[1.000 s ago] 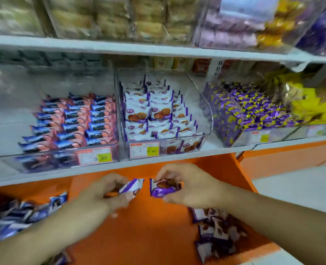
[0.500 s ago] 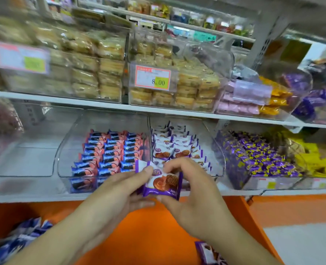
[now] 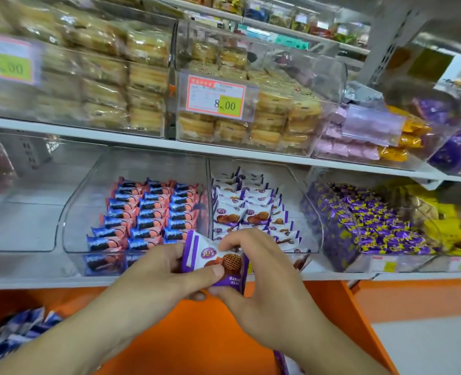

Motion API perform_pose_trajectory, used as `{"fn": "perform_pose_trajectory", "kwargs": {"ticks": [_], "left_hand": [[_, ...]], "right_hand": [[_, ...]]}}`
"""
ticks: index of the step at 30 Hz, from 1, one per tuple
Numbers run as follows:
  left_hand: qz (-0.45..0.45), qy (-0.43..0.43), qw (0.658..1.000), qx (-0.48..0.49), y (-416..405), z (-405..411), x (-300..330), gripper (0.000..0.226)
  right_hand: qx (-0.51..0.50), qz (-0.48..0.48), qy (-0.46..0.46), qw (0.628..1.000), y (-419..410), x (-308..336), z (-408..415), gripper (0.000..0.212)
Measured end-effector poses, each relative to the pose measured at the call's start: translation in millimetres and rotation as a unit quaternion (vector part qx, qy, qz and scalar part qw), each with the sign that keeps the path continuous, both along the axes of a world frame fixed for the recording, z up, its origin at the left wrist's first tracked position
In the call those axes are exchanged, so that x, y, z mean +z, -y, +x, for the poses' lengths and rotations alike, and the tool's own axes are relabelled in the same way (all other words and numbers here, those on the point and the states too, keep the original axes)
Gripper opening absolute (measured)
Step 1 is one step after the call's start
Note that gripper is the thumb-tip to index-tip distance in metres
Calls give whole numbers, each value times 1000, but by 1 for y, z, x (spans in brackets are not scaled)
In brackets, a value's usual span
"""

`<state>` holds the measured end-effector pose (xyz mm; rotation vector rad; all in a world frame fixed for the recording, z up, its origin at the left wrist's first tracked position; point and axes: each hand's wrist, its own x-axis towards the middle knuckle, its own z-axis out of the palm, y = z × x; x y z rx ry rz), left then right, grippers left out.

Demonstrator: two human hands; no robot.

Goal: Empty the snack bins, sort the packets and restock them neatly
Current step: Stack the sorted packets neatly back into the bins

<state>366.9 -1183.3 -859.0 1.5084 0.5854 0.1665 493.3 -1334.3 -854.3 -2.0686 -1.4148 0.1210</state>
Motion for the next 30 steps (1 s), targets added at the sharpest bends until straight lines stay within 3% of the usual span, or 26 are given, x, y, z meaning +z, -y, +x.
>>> {"fn": "perform_pose_trajectory", "kwargs": {"ticks": [5,12,19,22,25,27,30], "left_hand": [[38,5,998,-42,3,6,2,28],[39,40,995,-77,9,16,-2,40],[127,44,987,-86,11,31,-5,51],[284,34,956,-68,0,42,-11,62],[465,-15,884,-49,-17,49,-21,81],[498,-33,865,-56,-24,49,-31,85],[507,-41,859,-57,-27,46,-37,87]], "right_hand": [[19,-39,-185,982,13,11,25,55],[0,-56,-214,975,20,-1,49,65],[-16,-13,-163,986,22,-8,61,62],[-42,27,-153,987,10,-5,79,57],[-80,25,-101,991,-11,2,104,57],[-97,-18,-44,994,-29,-2,118,60],[-85,-54,-48,994,-53,-22,124,66]]}}
